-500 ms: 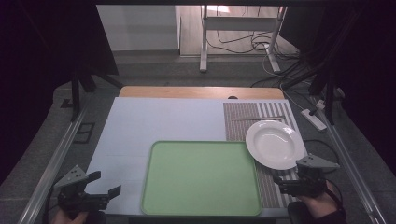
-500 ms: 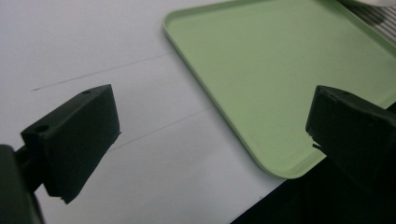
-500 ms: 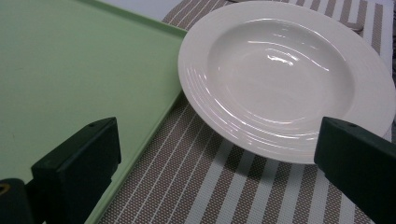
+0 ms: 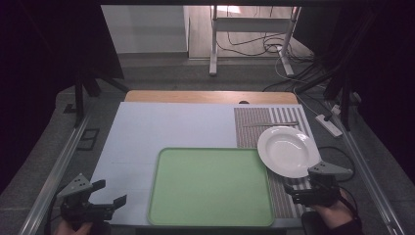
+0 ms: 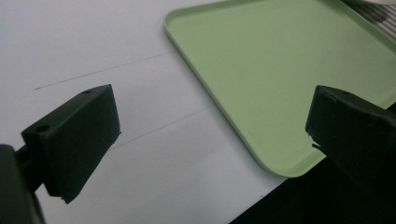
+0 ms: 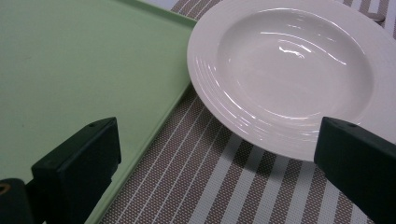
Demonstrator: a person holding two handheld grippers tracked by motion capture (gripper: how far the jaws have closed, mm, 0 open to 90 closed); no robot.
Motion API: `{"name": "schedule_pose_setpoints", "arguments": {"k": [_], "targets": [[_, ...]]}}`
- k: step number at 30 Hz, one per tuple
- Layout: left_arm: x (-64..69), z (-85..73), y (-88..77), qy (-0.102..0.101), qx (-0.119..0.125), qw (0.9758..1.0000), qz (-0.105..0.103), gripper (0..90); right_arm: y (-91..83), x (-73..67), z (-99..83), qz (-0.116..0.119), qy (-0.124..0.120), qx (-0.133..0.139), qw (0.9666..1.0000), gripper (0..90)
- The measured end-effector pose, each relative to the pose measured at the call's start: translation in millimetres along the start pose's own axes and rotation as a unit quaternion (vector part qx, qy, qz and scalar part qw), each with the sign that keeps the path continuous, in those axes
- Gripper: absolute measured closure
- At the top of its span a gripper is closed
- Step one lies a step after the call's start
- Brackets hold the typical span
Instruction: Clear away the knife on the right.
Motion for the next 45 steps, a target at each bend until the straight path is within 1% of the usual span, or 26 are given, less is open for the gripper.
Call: {"name": "schedule_pose_setpoints", "arguments": {"k": [5, 7, 13, 15, 16, 18, 19, 21, 23, 27, 30, 34, 39, 41, 44, 45], "targets": [[0.1, -0.1, -0.2, 0.001, 0.001, 1.0000, 0.000, 2.9, -0.7, 1.1, 0.4, 0.003, 0.005, 0.003, 1.0000, 1.6], [0.1, -0.1, -0.2, 0.000, 0.001, 1.0000, 0.000, 2.9, -0.6, 1.7, 0.7, 0.014, 0.007, -0.001, 0.9999, 1.6], [0.7, 0.1, 0.0, 0.003, -0.001, 1.0000, 0.002, 3.0, -0.7, 0.4, 1.1, 0.012, 0.001, -0.001, 0.9999, 1.6], [0.9, 0.2, 0.1, 0.004, -0.002, 1.0000, 0.003, 3.0, -1.1, 0.1, 1.9, 0.011, 0.000, 0.007, 0.9999, 1.6], [1.0, 0.2, 0.3, 0.004, -0.003, 1.0000, 0.003, 3.0, -1.2, -0.3, 3.9, 0.015, 0.006, 0.016, 0.9997, 1.6], [1.0, 0.2, 0.3, 0.004, -0.003, 1.0000, 0.003, 3.1, -1.2, -0.6, 4.6, 0.016, 0.007, 0.018, 0.9997, 1.6], [1.0, 0.2, 0.4, 0.004, -0.003, 1.0000, 0.003, 3.1, -0.7, -1.3, 6.3, 0.017, 0.007, 0.025, 0.9995, 1.6], [0.9, 0.2, 0.4, 0.003, -0.003, 1.0000, 0.003, 3.1, -0.5, -1.6, 6.8, 0.019, 0.008, 0.026, 0.9995, 1.6], [0.8, 0.1, 0.4, 0.003, -0.003, 1.0000, 0.003, 3.1, 1.5, -2.0, 8.8, 0.027, 0.009, 0.031, 0.9991, 1.6], [0.8, 0.1, 0.5, 0.003, -0.003, 1.0000, 0.003, 3.1, 3.0, -2.4, 10.7, 0.030, 0.010, 0.035, 0.9989, 1.6], [0.8, 0.2, 0.6, 0.003, -0.004, 1.0000, 0.003, 3.2, 5.4, -2.6, 13.4, 0.033, 0.000, 0.034, 0.9989, 1.6], [0.7, 0.2, 0.7, 0.002, -0.004, 1.0000, 0.003, 3.2, 10.2, -2.7, 17.1, 0.036, -0.008, 0.035, 0.9987, 1.6], [0.6, 0.2, 0.8, 0.002, -0.005, 1.0000, 0.004, 3.2, 16.6, -2.1, 22.2, 0.039, -0.009, 0.032, 0.9987, 1.6], [0.7, 0.3, 0.8, 0.002, -0.005, 1.0000, 0.004, 3.2, 22.6, -1.3, 25.6, 0.042, -0.010, 0.027, 0.9987, 1.6], [0.7, 0.3, 0.9, 0.002, -0.005, 1.0000, 0.004, 3.2, 26.3, -0.8, 28.4, 0.042, -0.012, 0.024, 0.9988, 1.6], [0.7, 0.3, 1.0, 0.002, -0.006, 1.0000, 0.004, 3.2, 29.7, -0.5, 32.1, 0.045, -0.010, 0.024, 0.9986, 1.6]]}}
Point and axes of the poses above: each handheld gripper's, and its own axes: y roughly forward along the jaws, z roughly out of its top, x roughly to its right, the point moved 2 cm from there along y, roughly forward along the jaws, and after that the axes turned 14 degrees about y, right-handed, at the moved point
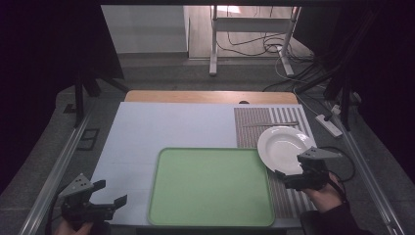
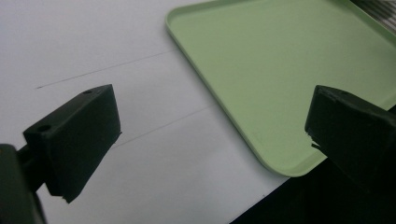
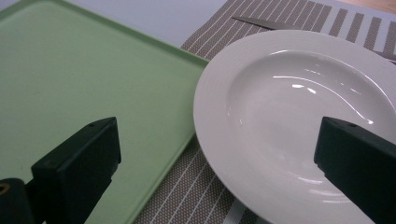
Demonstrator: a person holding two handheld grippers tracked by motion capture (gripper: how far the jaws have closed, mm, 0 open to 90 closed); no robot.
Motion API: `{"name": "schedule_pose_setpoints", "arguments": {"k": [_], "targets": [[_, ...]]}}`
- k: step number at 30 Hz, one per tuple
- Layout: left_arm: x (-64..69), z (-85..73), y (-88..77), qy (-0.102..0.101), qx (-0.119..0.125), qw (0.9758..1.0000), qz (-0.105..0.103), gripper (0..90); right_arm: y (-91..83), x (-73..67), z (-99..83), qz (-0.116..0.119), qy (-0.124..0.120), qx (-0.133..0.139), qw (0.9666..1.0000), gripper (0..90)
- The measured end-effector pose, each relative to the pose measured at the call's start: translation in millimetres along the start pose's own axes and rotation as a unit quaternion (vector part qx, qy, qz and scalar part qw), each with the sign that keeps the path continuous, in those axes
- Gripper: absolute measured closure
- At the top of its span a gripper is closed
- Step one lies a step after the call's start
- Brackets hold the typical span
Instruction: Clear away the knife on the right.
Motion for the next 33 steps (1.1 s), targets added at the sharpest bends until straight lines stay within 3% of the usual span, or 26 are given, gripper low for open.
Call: {"name": "schedule_pose_setpoints", "arguments": {"k": [8, 19, 33], "targets": [[0.0, 0.0, 0.1, 0.000, -0.001, 1.0000, 0.000, 3.2, 12.3, 2.2, 9.4, 0.003, 0.003, -0.007, 1.0000, 1.6], [-0.1, 0.1, 0.2, -0.001, -0.001, 1.0000, 0.000, 3.3, 34.1, 5.4, 23.5, 0.004, -0.016, -0.017, 0.9997, 1.6], [-0.4, 0.0, 0.1, -0.002, 0.000, 1.0000, 0.000, 3.3, 60.5, 19.5, 39.4, -0.012, -0.014, -0.028, 0.9994, 1.6]]}}
Point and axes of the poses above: each handheld gripper's, and its own axes: y roughly forward along the jaws, z roughly out of its top, x roughly to its right, the point moved 2 cm from there along y, roughly forward along the jaws, and after that the axes turned 14 degrees about y, right-handed, at the moved point
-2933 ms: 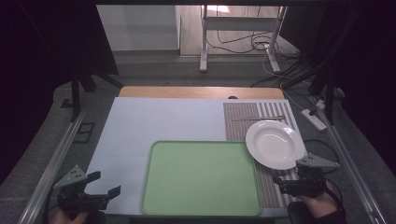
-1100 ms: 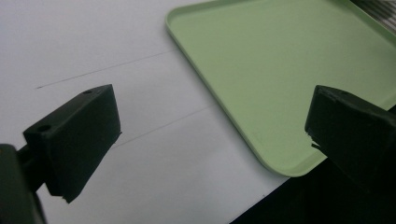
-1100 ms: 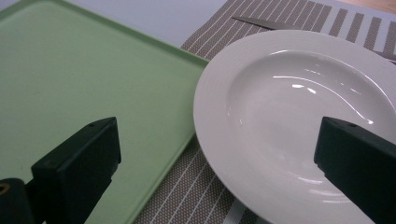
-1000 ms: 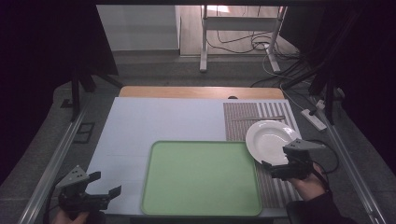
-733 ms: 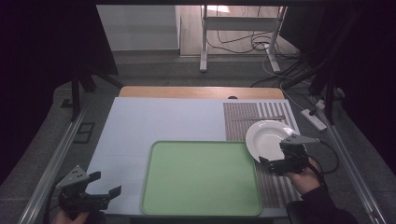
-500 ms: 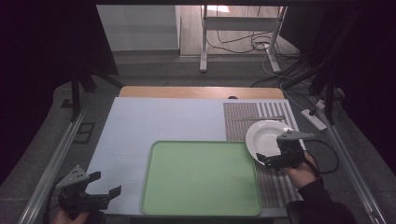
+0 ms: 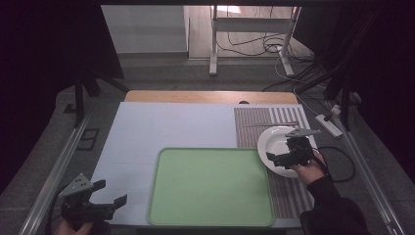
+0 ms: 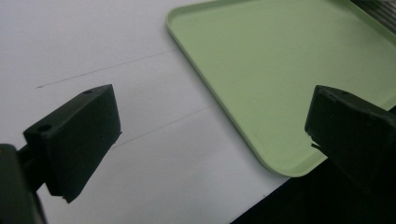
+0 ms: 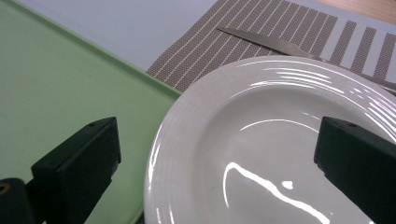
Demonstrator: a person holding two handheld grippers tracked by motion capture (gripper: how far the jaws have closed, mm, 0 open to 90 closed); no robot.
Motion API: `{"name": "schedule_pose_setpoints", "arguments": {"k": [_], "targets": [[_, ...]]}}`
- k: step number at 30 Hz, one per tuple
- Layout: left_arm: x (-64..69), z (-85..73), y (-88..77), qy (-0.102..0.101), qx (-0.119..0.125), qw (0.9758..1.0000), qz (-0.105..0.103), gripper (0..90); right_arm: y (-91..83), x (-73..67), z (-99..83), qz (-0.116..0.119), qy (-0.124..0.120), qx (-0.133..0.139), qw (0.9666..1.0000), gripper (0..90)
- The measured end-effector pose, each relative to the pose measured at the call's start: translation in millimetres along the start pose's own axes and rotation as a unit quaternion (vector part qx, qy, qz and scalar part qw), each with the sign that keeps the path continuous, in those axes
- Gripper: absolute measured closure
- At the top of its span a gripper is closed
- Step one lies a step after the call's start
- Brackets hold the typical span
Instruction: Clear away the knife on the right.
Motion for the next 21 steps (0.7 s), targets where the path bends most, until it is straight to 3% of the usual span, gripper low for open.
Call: {"name": "schedule_pose_setpoints", "arguments": {"k": [4, 8, 10, 14, 17, 21], "targets": [[0.0, 0.0, 0.0, 0.000, 0.000, 1.0000, 0.000, 3.3, 5.9, 5.5, 6.0, -0.006, 0.003, -0.002, 1.0000, 1.6], [-0.1, 0.0, 0.0, 0.000, 0.000, 1.0000, 0.000, 3.3, 15.7, 13.7, 13.4, 0.007, 0.041, -0.014, 0.9991, 1.6], [-0.1, 0.0, 0.0, 0.000, 0.000, 1.0000, 0.000, 3.3, 20.8, 16.5, 15.9, 0.015, 0.044, -0.022, 0.9987, 1.6], [-0.1, 0.0, 0.0, 0.000, 0.000, 1.0000, 0.000, 3.3, 30.6, 23.6, 20.8, -0.005, 0.040, -0.031, 0.9987, 1.6], [-0.1, 0.0, 0.1, 0.000, 0.000, 1.0000, 0.000, 3.4, 37.9, 31.8, 25.1, -0.016, 0.061, -0.032, 0.9975, 1.6], [0.0, 0.0, 0.1, 0.001, 0.000, 1.0000, 0.000, 3.4, 45.3, 41.2, 28.6, -0.032, 0.071, -0.040, 0.9961, 1.6]]}}
Point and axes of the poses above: each handheld gripper's, and its own axes: y roughly forward along the jaws, z roughly out of its top, x roughly to its right, the point moved 2 cm from there along y, roughly forward along the jaws, and after that the axes turned 14 degrees about y, right-handed, at the moved point
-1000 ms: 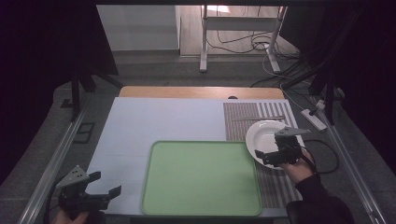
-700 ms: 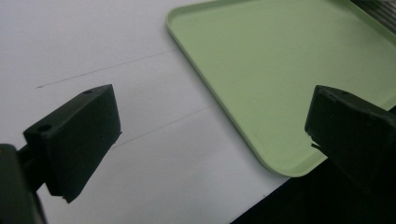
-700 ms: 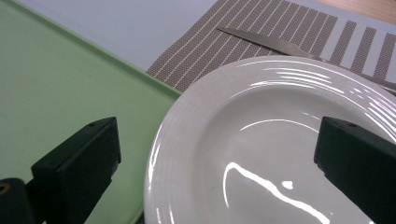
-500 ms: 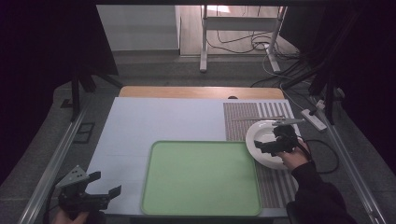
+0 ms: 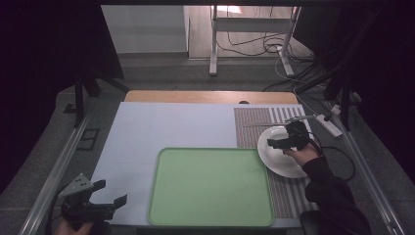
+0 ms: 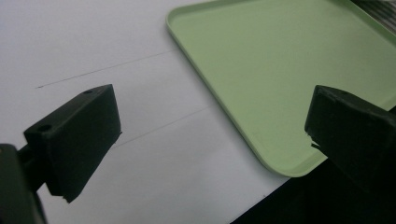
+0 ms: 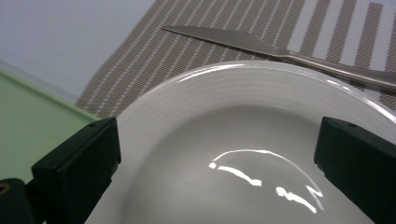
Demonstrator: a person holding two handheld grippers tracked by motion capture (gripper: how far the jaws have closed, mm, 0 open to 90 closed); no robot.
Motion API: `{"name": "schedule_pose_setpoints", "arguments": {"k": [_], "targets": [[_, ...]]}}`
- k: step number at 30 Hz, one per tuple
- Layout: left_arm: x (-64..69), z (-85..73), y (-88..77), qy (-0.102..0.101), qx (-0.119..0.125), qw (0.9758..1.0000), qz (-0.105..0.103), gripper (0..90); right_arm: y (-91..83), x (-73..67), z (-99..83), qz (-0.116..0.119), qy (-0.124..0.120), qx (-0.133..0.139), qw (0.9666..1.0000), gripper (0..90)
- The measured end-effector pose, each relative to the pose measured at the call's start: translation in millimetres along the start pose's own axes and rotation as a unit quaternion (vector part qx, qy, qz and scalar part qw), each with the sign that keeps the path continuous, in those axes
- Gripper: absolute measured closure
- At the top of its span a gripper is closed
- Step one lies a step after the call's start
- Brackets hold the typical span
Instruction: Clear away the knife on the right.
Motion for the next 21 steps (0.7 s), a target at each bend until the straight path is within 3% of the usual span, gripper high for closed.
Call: {"name": "schedule_pose_setpoints", "arguments": {"k": [3, 8, 21], "targets": [[0.1, 0.0, 0.0, 0.000, 0.000, 1.0000, 0.000, 3.4, 6.1, 8.2, 5.8, -0.020, -0.001, -0.008, 0.9998, 1.6], [0.1, 0.0, 0.0, 0.000, 0.000, 1.0000, 0.000, 3.4, 10.7, 16.3, 14.8, -0.023, 0.018, -0.010, 0.9995, 1.6], [0.1, 0.0, 0.0, 0.001, 0.000, 1.0000, 0.000, 3.4, 21.0, 24.5, 38.3, -0.044, 0.018, -0.003, 0.9988, 1.6]]}}
Point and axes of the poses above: each handheld gripper's, and its own axes: y roughly forward along the jaws, z roughly out of its top, x roughly to its right, the point moved 2 cm from there along y, roughly forward along the jaws, and after that the axes turned 14 degrees about y, right-handed, at the moved point
